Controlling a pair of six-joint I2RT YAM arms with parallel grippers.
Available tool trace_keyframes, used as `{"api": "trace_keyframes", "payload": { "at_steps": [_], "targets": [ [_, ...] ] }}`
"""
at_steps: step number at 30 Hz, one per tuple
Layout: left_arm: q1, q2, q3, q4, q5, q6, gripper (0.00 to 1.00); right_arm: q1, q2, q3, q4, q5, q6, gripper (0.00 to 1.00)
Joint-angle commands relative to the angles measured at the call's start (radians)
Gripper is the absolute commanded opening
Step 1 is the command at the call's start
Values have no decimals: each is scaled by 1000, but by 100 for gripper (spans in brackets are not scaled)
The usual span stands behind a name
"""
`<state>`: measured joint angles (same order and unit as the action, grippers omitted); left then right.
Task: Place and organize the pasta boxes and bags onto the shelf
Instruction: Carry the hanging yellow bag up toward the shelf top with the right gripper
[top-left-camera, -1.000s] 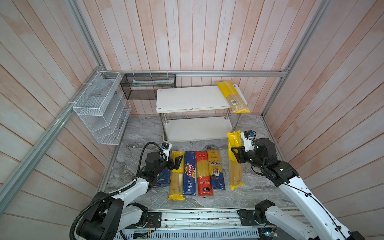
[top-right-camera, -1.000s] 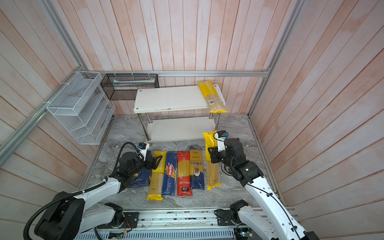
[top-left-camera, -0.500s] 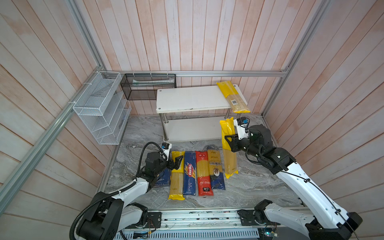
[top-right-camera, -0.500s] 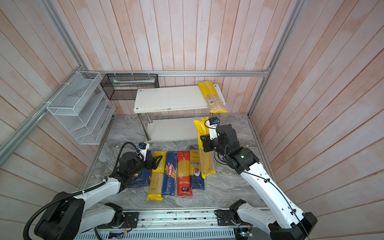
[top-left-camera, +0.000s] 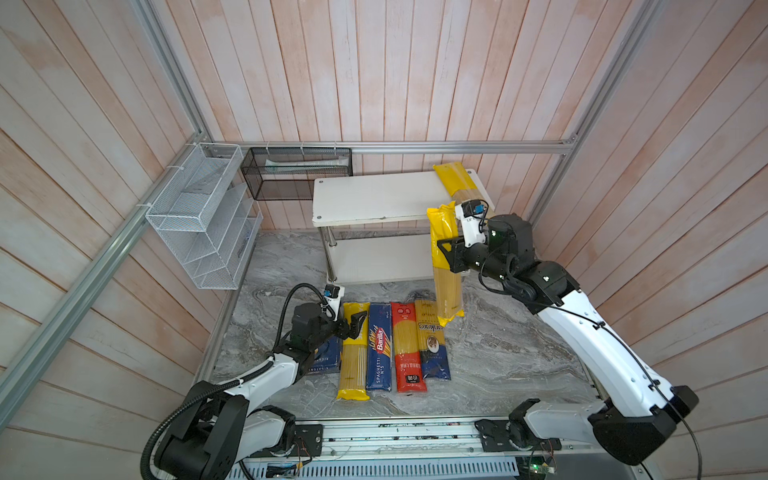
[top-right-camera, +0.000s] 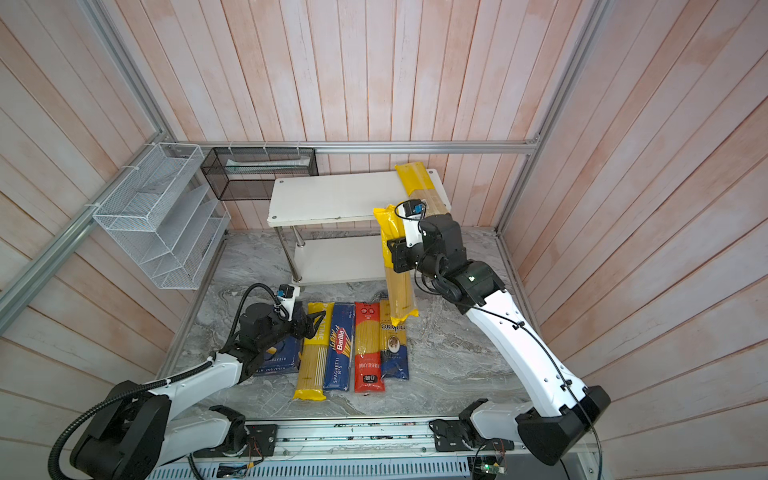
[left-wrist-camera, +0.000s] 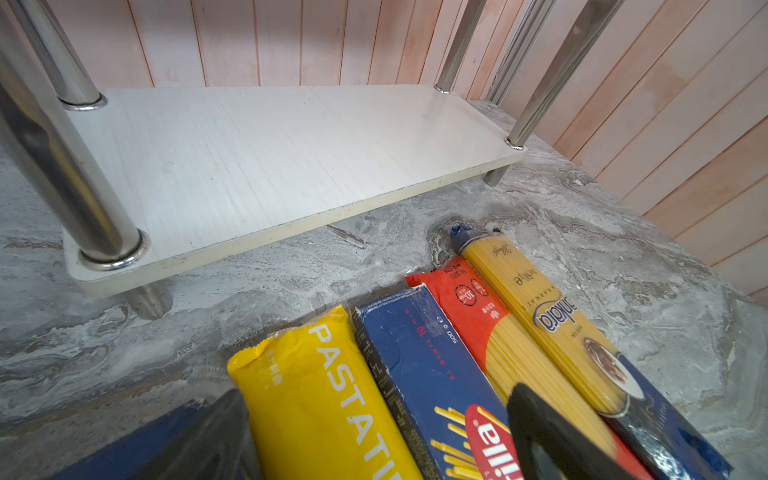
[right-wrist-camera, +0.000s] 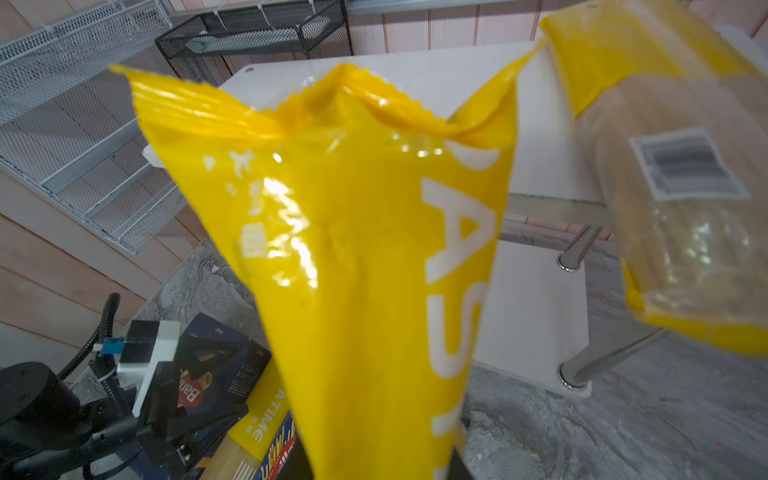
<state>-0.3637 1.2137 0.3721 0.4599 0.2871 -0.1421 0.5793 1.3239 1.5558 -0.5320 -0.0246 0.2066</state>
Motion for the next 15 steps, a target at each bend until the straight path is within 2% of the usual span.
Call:
{"api": "trace_keyframes", "payload": {
  "at_steps": [1,10,15],
  "targets": [
    [-7,-15,17,5,-4,19,100,2,27,162,83,27,-49,3],
    [-9,-28,8,11,-5,16,100,-57,253,541,-11,27,-128,3],
    [-10,-19,13,7,-8,19,100,-137,362,687,-31,-28,-110,3]
  ]
}}
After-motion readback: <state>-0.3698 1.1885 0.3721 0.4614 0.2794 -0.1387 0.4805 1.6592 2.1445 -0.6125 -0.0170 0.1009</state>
